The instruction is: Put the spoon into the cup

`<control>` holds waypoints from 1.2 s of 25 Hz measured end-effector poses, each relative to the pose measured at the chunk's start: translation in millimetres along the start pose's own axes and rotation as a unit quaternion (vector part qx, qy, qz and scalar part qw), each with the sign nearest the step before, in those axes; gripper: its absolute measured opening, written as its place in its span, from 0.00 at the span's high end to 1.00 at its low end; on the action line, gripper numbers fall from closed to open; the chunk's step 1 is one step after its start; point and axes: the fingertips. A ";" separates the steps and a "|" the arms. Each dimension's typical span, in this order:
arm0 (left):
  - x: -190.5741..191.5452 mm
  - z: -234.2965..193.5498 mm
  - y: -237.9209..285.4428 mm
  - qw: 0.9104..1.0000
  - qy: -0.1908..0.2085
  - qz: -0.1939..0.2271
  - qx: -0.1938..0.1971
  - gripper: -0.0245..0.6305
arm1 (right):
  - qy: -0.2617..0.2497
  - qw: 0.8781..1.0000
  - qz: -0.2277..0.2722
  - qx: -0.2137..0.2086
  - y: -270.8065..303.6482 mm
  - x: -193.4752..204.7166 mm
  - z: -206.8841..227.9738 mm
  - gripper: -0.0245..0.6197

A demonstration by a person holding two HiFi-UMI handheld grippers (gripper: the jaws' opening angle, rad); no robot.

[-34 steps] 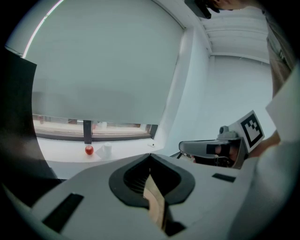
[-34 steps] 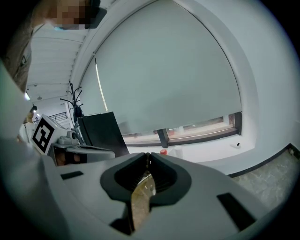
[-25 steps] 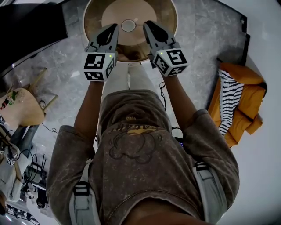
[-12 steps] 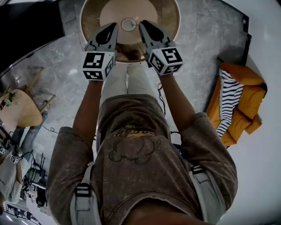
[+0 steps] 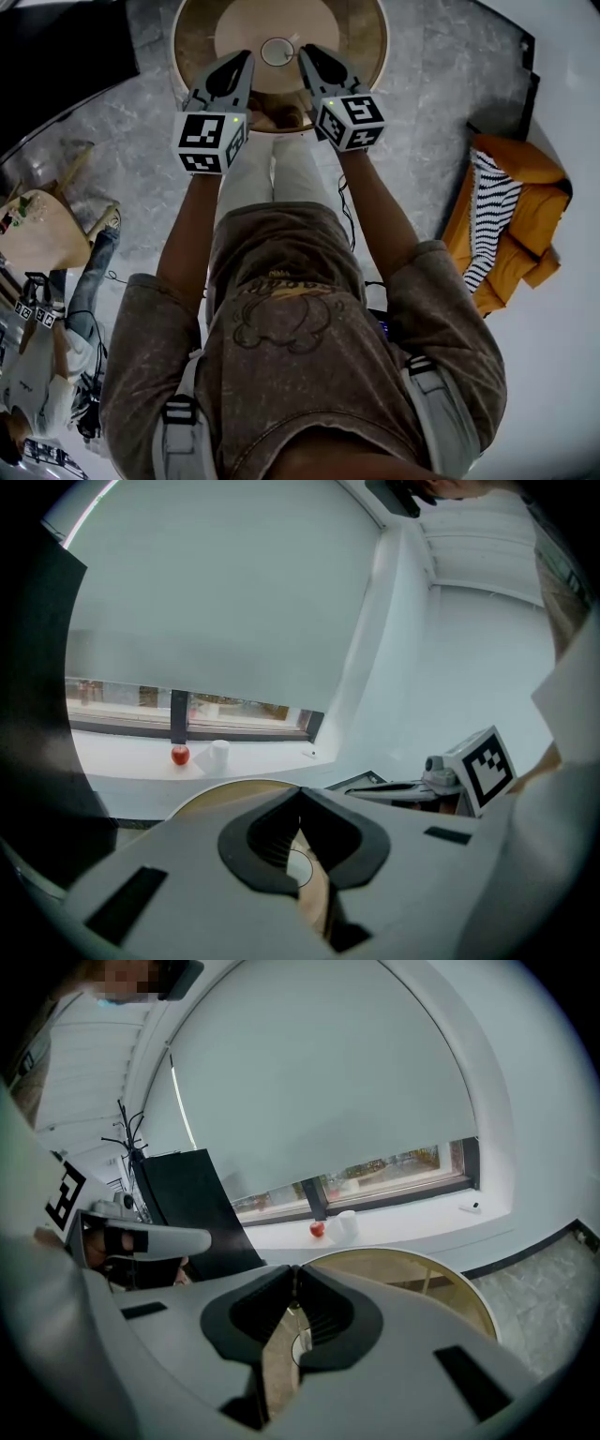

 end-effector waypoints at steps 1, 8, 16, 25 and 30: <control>2.6 0.1 -1.1 1.000 0.000 -0.001 0.000 0.93 | 0.000 1.000 -0.002 -0.001 1.5 4.8 0.0 0.88; 15.0 0.8 -2.0 1.000 -0.004 -0.012 0.000 0.93 | 0.005 1.000 -0.027 0.007 18.0 35.8 11.1 0.88; 25.8 -6.9 0.2 1.000 -0.012 -0.023 -0.002 0.93 | 0.019 0.998 -0.057 0.023 37.8 66.2 24.5 0.88; 31.0 -8.0 2.5 1.000 -0.013 -0.024 0.005 0.93 | 0.034 0.996 -0.078 0.041 44.6 94.2 37.6 0.88; 32.6 -1.2 3.4 1.000 -0.013 -0.028 0.006 0.93 | 0.041 0.994 -0.089 0.050 44.5 102.7 45.6 0.88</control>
Point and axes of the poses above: the fingertips, and each gripper's own axes: y forward along the fingers, z to its right, x out of its underside, and after that the axes turned 8 degrees about z, right-handed
